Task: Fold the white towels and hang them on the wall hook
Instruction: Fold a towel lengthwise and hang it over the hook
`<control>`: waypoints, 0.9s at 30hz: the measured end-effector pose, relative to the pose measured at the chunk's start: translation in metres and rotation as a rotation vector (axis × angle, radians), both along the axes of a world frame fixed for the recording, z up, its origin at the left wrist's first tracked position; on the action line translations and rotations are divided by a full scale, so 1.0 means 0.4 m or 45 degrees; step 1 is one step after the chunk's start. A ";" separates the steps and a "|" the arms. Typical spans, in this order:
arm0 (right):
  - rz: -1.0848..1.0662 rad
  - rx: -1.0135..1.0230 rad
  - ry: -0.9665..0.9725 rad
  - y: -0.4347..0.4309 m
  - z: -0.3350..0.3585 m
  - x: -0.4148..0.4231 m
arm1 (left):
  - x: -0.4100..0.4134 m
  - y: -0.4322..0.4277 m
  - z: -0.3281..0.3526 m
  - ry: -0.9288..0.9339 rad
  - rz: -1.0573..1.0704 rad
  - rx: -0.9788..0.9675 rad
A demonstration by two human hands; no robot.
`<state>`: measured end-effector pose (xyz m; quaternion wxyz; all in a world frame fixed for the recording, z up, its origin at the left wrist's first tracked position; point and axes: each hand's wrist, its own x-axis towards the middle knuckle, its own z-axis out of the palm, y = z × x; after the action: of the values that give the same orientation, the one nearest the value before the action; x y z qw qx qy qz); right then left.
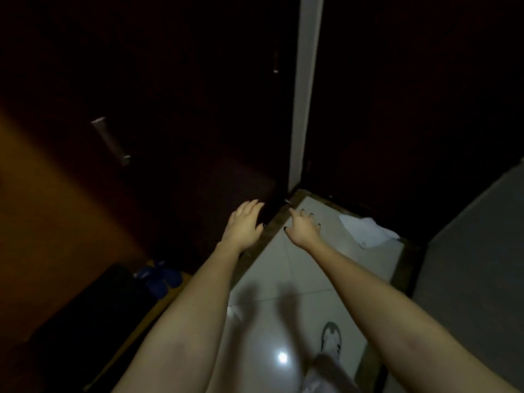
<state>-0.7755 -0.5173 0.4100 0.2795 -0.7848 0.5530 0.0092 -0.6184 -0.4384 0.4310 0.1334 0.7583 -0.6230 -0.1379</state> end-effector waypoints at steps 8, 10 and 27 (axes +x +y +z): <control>-0.219 0.153 0.151 -0.374 -0.152 -0.434 | -0.367 -0.480 -0.135 0.011 -0.365 0.159; -0.255 0.209 0.161 -0.464 -0.189 -0.530 | -0.446 -0.590 -0.178 0.048 -0.423 0.219; -0.453 0.430 0.064 -1.085 -1.107 -0.901 | -0.727 -1.339 -1.131 0.098 -0.640 0.454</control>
<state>-1.1361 -0.9514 -0.0327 0.3898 -0.6169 0.6799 0.0717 -0.9093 -0.9741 -0.0213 -0.0165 0.5860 -0.7515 -0.3024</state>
